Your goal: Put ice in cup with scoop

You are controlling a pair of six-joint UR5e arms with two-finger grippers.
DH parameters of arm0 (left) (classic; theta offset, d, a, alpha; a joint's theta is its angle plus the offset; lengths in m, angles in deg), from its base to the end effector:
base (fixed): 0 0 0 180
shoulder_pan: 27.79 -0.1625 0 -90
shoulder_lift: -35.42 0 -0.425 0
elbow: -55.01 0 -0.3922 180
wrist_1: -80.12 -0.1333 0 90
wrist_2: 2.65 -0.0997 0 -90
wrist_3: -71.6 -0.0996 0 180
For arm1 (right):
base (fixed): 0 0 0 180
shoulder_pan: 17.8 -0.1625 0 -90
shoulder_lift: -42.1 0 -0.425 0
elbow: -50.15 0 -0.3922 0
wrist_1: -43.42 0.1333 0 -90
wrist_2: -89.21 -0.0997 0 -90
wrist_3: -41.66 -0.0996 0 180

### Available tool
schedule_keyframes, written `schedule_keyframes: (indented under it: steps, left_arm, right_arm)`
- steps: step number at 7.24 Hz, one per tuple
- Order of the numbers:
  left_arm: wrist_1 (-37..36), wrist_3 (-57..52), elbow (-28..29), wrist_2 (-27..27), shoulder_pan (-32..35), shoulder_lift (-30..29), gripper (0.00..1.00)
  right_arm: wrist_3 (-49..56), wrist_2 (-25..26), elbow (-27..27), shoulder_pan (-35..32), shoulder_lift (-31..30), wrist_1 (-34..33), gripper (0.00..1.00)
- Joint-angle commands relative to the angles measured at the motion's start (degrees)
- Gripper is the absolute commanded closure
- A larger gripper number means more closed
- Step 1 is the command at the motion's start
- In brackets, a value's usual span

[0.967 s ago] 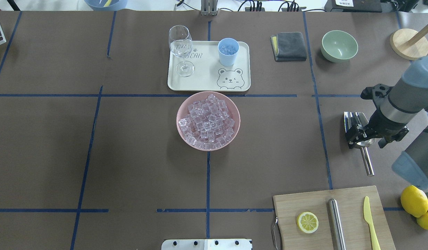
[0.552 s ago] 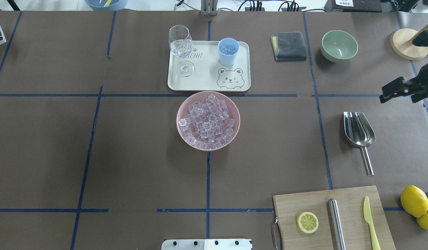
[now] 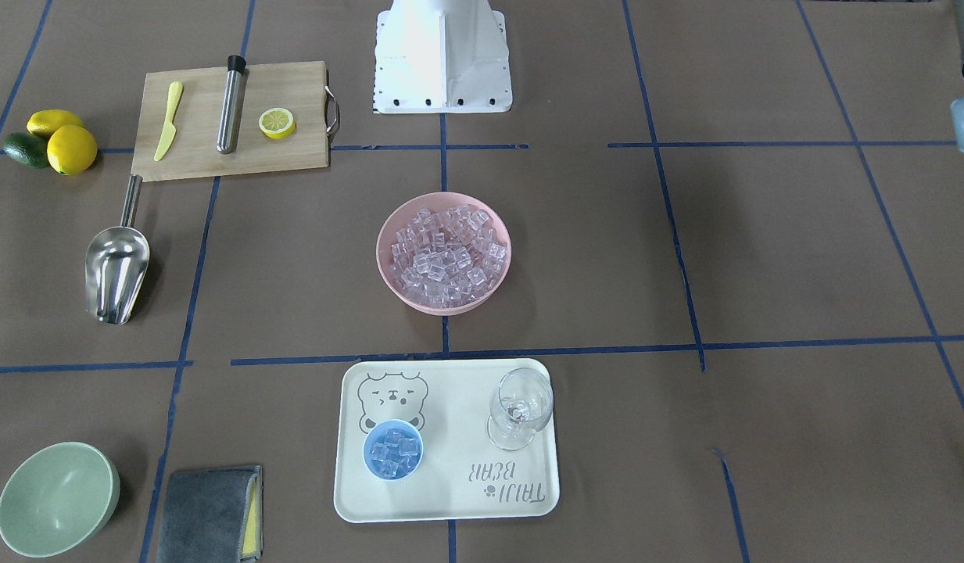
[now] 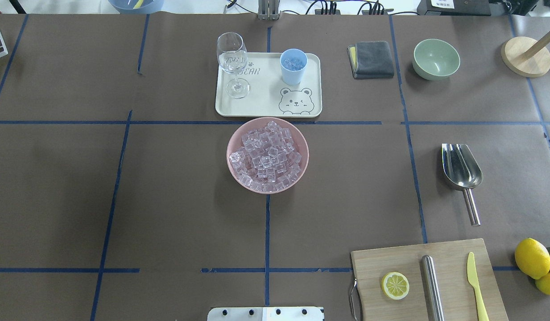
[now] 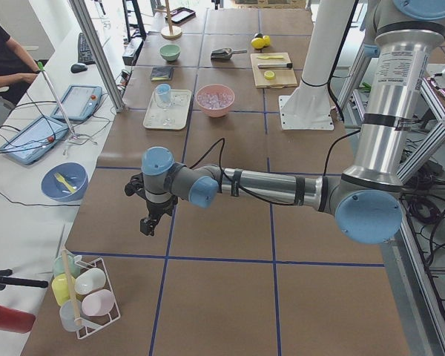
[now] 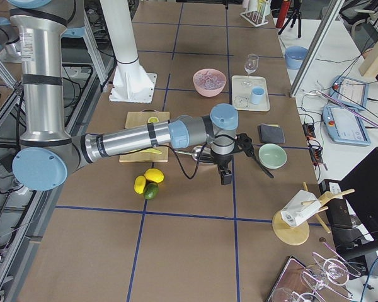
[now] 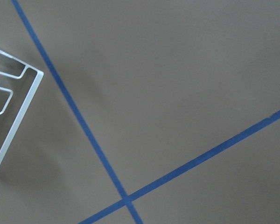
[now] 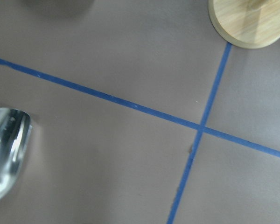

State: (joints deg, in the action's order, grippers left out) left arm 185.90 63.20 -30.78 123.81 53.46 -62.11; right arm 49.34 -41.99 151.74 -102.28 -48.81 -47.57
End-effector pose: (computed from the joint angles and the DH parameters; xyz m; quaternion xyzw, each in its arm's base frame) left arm 0.0131 -0.5723 0.6042 0.1566 0.3090 0.1910 0.9184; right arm 0.0203 -0.4938 0.5719 0.0857 -0.3490 -0.1367 0.9231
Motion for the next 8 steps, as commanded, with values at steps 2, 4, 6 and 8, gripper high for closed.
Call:
schedule_keyframes:
  steps: [2, 4, 6, 8]
  left_arm:
    - [-12.22, -6.7, 0.01, 0.02, 5.84, 0.85, 0.0]
    - [-16.44, -6.72, 0.01, 0.1, 10.4, 1.38, 0.0]
    - [-19.9, -6.72, -0.43, 4.46, 11.83, 1.73, 0.0]
    - [-19.82, -5.84, -1.13, 9.33, 11.74, 2.61, 0.0]
  right_arm:
    - [6.29, -6.26, -8.51, -5.6, -1.47, 0.46, 0.0]
    - [5.68, -6.17, -8.78, -5.43, -1.55, 0.55, 0.0]
    - [4.63, -6.18, -6.93, -5.69, -1.47, 0.46, 0.0]
    - [0.68, -6.35, -7.11, -6.13, -1.73, 0.46, 0.0]
